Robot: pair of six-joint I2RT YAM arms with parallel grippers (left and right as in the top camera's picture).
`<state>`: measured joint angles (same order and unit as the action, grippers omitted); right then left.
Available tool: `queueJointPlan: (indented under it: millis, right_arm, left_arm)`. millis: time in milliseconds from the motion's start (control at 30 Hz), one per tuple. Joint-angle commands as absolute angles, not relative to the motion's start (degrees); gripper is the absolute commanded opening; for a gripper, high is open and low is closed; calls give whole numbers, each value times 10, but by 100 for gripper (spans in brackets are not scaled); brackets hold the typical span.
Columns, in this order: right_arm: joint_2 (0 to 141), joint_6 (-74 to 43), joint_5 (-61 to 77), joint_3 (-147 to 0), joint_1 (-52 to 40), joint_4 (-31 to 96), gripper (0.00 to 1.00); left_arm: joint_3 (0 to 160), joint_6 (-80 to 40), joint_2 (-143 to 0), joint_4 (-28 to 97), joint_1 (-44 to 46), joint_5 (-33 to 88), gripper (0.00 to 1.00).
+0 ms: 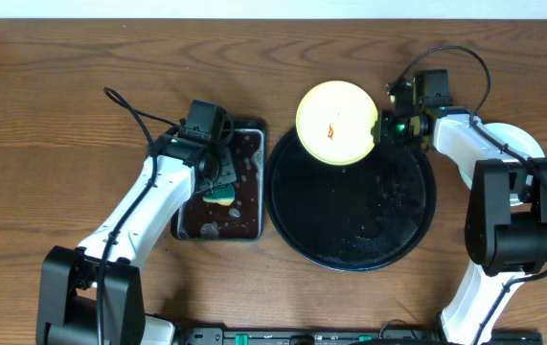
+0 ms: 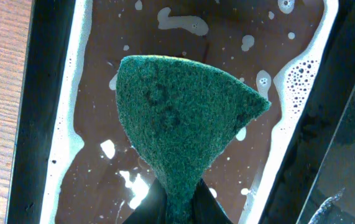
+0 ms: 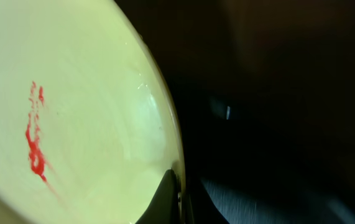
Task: Clean dirty plates on tray and stack at the side
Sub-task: 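Move the right gripper to the yellow plate rim and grasp it, then scrub the yellow plate with the sponge in the left gripper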
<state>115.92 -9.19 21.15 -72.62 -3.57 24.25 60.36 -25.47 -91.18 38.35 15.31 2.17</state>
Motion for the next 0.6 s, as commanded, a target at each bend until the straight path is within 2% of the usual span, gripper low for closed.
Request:
queueJointPlan:
  millis: [0, 167, 267, 433, 567]
  right_arm:
    - [1134, -82, 199, -717, -37, 291, 1]
    - [1088, -49, 198, -717, -38, 430, 1]
    - [1084, -42, 193, -716, -38, 488, 1]
    - [1087, -42, 193, -683, -44, 484, 1]
    - [1087, -42, 193, -646, -53, 453, 1]
  left_arm:
    - [602, -251, -903, 383, 151, 15, 8]
    - [602, -251, -903, 382, 151, 15, 8]
    - [602, -207, -902, 362, 151, 73, 7]
    - [607, -184, -889, 291, 163, 178, 8]
    - [607, -185, -888, 234, 205, 197, 7]
